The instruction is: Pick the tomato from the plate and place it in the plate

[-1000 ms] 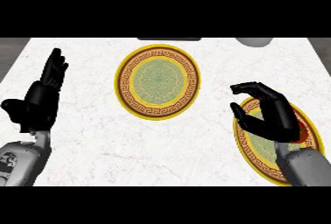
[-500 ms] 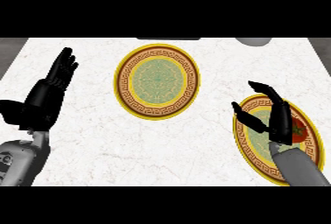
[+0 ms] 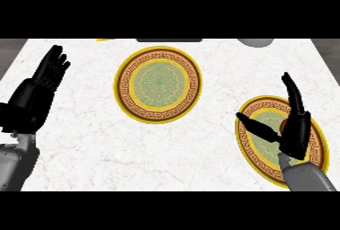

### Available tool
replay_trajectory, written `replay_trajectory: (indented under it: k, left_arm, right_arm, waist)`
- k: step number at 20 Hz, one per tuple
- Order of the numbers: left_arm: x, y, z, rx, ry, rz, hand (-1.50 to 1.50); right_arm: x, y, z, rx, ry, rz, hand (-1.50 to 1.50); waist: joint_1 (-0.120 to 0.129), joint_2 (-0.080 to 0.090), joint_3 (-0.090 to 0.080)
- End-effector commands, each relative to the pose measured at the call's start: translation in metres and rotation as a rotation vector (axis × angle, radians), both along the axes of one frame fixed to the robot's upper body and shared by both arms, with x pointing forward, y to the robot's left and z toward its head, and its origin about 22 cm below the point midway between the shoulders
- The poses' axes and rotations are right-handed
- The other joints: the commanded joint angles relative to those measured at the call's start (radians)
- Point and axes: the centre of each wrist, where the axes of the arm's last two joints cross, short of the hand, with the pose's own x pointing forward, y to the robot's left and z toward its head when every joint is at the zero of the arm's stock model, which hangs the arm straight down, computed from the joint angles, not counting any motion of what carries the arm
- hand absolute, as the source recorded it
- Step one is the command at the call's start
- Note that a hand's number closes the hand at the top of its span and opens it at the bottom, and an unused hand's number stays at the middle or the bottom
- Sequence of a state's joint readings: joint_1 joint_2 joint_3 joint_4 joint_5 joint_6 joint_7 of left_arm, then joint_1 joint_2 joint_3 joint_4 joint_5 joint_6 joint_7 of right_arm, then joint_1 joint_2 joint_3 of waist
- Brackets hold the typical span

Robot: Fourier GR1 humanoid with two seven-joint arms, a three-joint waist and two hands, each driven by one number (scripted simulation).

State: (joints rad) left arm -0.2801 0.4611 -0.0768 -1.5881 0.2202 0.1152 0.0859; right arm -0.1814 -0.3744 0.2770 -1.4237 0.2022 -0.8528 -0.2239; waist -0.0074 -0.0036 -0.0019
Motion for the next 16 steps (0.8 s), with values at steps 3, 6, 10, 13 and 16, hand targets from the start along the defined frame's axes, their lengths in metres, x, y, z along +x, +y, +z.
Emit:
replay_trajectory:
  k: [3,6,10,13,16]
  left_arm:
    - [-0.010,0.009,0.000,-0.004,0.025,-0.001,0.00]
    - [-0.008,0.009,0.000,0.019,0.008,0.007,0.00]
    - [-0.008,0.011,-0.004,0.028,0.016,0.008,0.00]
    - [0.000,0.005,0.006,-0.004,0.015,-0.015,0.00]
    - [-0.003,0.007,0.004,-0.003,0.014,-0.012,0.00]
  right_arm:
    - [-0.016,-0.050,0.019,-0.161,0.250,-0.157,-1.50]
    - [-0.019,-0.072,0.017,-0.255,0.477,-0.223,-1.50]
    - [-0.022,-0.071,0.039,-0.323,0.728,-0.256,-1.50]
    - [-0.020,-0.045,0.056,-0.340,0.898,-0.235,-1.50]
    - [-0.014,-0.033,0.093,-0.366,0.998,-0.279,-1.50]
  waist:
    - [-0.011,-0.011,-0.006]
    - [-0.014,-0.009,-0.011]
    - [-0.015,-0.007,-0.010]
    - [-0.012,-0.004,-0.008]
    - [0.004,-0.003,-0.004]
